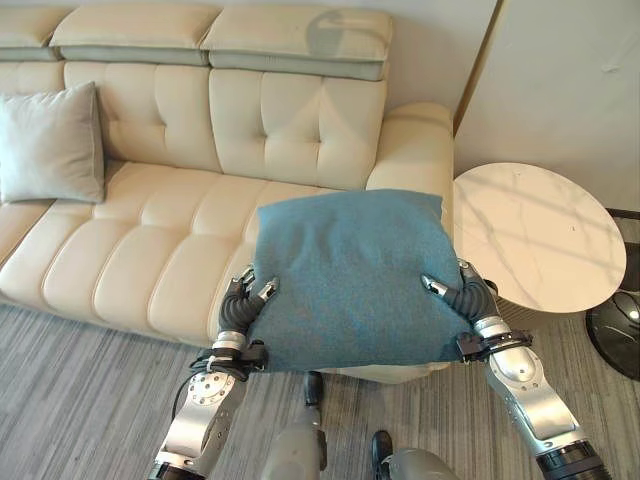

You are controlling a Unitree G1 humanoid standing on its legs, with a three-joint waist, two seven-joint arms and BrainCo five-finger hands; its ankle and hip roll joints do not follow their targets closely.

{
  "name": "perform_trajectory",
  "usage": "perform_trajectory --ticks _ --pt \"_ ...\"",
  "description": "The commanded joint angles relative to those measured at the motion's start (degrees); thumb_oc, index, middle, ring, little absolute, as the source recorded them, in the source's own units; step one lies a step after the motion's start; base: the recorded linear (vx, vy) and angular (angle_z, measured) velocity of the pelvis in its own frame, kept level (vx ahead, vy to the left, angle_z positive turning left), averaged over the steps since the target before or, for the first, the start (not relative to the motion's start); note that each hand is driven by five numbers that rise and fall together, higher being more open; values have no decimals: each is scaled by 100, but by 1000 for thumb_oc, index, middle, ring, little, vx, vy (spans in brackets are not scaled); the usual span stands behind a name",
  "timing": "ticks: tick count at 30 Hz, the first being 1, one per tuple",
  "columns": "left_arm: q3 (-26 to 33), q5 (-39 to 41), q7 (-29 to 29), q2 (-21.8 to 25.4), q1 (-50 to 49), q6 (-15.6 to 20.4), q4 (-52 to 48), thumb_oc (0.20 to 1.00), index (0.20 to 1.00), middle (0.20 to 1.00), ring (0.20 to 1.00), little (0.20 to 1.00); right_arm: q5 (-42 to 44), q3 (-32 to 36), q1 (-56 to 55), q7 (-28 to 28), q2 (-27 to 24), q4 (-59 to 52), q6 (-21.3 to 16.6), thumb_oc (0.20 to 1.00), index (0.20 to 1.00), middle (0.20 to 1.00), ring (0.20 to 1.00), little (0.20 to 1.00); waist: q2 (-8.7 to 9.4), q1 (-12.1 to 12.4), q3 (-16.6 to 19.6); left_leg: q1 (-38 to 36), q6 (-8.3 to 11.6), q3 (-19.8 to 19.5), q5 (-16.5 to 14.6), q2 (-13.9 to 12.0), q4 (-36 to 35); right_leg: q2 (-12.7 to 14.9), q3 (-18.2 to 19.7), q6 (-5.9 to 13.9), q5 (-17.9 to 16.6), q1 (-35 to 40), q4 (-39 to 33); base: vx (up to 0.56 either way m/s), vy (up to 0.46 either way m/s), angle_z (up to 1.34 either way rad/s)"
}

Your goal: Pick up all the scattered cushions and arrange them neatly on the sofa.

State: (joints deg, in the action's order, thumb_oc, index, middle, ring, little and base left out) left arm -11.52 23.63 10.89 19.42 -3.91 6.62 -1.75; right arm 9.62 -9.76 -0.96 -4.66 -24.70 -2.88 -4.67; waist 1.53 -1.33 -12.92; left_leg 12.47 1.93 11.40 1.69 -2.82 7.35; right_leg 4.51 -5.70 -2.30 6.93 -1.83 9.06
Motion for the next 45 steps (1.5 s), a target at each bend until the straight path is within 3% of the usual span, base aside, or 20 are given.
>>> perform_trajectory --ticks 1,4,16,19,21,22,24,26,27,28,30,33,34,36,37,39,40,42,44,45 --pt "-303 48 -444 -152 750 624 -498 200 200 200 200 200 14 62 282 152 199 -695 -671 200 200 200 200 200 77 -365 461 -1064 210 439 -473 -186 -200 -118 -212 702 -207 159 -892 -27 51 54" --pt "-386 66 -489 -176 791 606 -498 200 200 200 200 200 -6 219 107 127 217 -704 -677 200 200 200 200 200 -16 -525 536 -1384 310 765 -376 -318 -659 -130 -511 771 -253 290 -1132 17 45 65" --pt "-368 -93 -570 -118 686 478 -499 200 200 200 200 200 88 225 113 71 318 -497 -558 200 200 200 200 200 198 -477 404 -1136 185 604 -687 -160 -193 87 -607 887 -421 535 -1236 26 100 28" --pt "-363 -97 -548 -71 699 466 -483 200 200 200 200 200 107 176 163 107 397 -491 -540 200 200 200 200 200 226 -426 449 -1083 46 495 -739 -41 -224 198 -511 967 -366 395 -928 71 234 -5" --pt "-329 -129 -510 1 703 442 -515 200 200 200 200 200 89 139 198 126 476 -513 -531 200 200 200 200 200 199 -382 414 -1156 -132 339 -852 132 -277 342 -335 1045 -280 134 -207 78 258 2" --pt "-327 -129 -510 4 706 441 -515 200 200 200 200 200 89 139 202 126 479 -513 -531 200 200 200 200 200 203 -380 427 -1135 -134 344 -830 134 -286 344 -331 1042 -295 109 -209 97 331 0" --pt "-301 -167 -481 58 726 432 -507 200 200 200 200 200 59 108 256 139 500 -533 -534 200 200 200 200 200 184 -371 343 -1152 -270 240 -901 248 -234 482 -192 1102 -488 -192 504 77 209 6" --pt "-293 -217 -465 114 741 419 -473 200 200 200 200 200 84 85 237 172 549 -547 -551 200 200 200 200 200 110 -402 192 -1250 -367 72 -1040 314 -148 336 32 1035 -452 -676 1278 119 183 24" --pt "-293 -217 -465 114 740 419 -473 200 200 200 200 200 84 85 237 172 549 -547 -551 200 200 200 200 200 109 -401 199 -1242 -367 73 -1039 313 -148 335 32 1035 -454 -683 1276 210 160 42" --pt "-317 -272 -495 101 731 421 -463 200 200 200 200 200 102 125 179 197 519 -547 -551 200 200 200 200 200 98 -523 169 -1438 -373 -100 -1133 433 -205 -88 268 976 -272 -953 1144 247 131 46" --pt "-254 -355 -506 148 655 440 -486 200 200 200 200 200 152 131 220 211 487 -539 -586 200 200 200 200 200 120 -557 173 -1625 -398 -175 -1213 578 -322 -264 185 954 -414 -1187 707 313 129 45" --pt "-255 -359 -533 128 663 449 -516 200 200 200 200 200 271 170 193 249 474 -546 -618 200 200 200 200 200 136 -657 159 -1866 -382 -339 -1325 696 -399 -440 13 994 -552 -1330 269 302 58 37" --pt "-251 -375 -579 79 682 481 -475 200 200 200 200 200 319 263 110 264 430 -541 -635 200 200 200 200 200 178 -729 197 -2085 -333 -473 -1439 819 -444 -521 -222 1063 -688 -1477 -89 347 25 43" --pt "-268 -389 -651 35 673 505 -483 200 200 200 200 200 361 342 -46 280 421 -575 -649 200 200 200 200 200 151 -776 266 -2260 -275 -557 -1499 850 -442 -466 -493 961 -640 -1323 -273 420 -5 58" --pt "-331 -400 -693 -15 644 489 -505 200 200 200 200 200 392 411 -189 284 419 -599 -674 200 200 200 200 200 108 -824 309 -2339 -156 -628 -1429 794 -347 -510 -455 817 -638 -1174 -264 351 -47 54" --pt "-365 -368 -684 -73 650 501 -493 200 200 200 200 200 393 485 -257 290 407 -598 -691 200 200 200 200 200 100 -871 368 -2294 -36 -658 -1272 759 -176 -489 -428 784 -693 -1114 -290 264 -56 67" --pt "-360 -334 -743 -79 591 514 -508 200 200 200 200 200 374 550 -299 269 298 -576 -706 200 200 200 200 200 5 -941 456 -2241 267 -517 -995 578 419 -466 -560 713 -701 -808 -431 322 -69 82" --pt "-333 -332 -720 -89 576 509 -520 200 200 200 200 200 398 610 -325 229 223 -602 -708 200 200 200 200 200 64 -948 480 -1915 456 -334 -616 451 1251 -459 -416 625 -662 -553 -593 315 -79 34" --pt "-322 -269 -746 -159 569 484 -480 200 200 200 200 200 364 679 -367 225 133 -579 -687 200 200 200 200 200 158 -973 527 -1664 327 147 -808 85 1263 -343 -397 622 -555 -313 -739 190 -25 -10" --pt "-323 -268 -747 -162 569 485 -478 200 200 200 200 200 363 679 -369 224 131 -579 -686 200 200 200 200 200 146 -954 519 -1671 325 164 -836 70 1286 -358 -382 625 -551 -302 -741 166 15 -10"
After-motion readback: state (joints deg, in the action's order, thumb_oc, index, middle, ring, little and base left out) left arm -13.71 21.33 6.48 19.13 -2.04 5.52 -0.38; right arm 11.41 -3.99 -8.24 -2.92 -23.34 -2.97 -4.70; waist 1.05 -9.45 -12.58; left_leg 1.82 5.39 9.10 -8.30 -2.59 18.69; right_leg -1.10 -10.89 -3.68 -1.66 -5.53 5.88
